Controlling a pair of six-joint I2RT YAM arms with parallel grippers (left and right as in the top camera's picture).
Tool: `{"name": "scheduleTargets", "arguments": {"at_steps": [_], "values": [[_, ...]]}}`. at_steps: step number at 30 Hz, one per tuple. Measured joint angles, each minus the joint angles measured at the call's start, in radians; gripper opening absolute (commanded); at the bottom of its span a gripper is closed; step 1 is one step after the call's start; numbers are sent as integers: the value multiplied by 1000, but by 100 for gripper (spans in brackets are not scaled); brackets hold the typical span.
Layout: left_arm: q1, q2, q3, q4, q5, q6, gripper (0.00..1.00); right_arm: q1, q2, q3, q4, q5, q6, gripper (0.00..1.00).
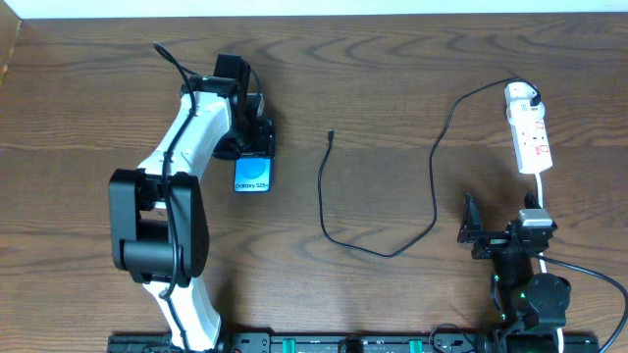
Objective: Plug charger to phone and switch on socket
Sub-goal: 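Lift the phone with the left gripper and tilt it upright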
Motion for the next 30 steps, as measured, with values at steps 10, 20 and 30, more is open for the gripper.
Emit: {"name": "scheduleTargets", "arguments": {"at_steps": [10, 20, 30], "values": [[0, -37, 0, 0, 264, -14, 70, 0, 0, 0, 0, 0, 0, 99], [-1, -37, 0, 0, 573, -18, 70, 0, 0, 0, 0, 0, 0, 99], [5, -37, 0, 43, 827, -47, 70, 0, 0, 0, 0, 0, 0, 99]]}}
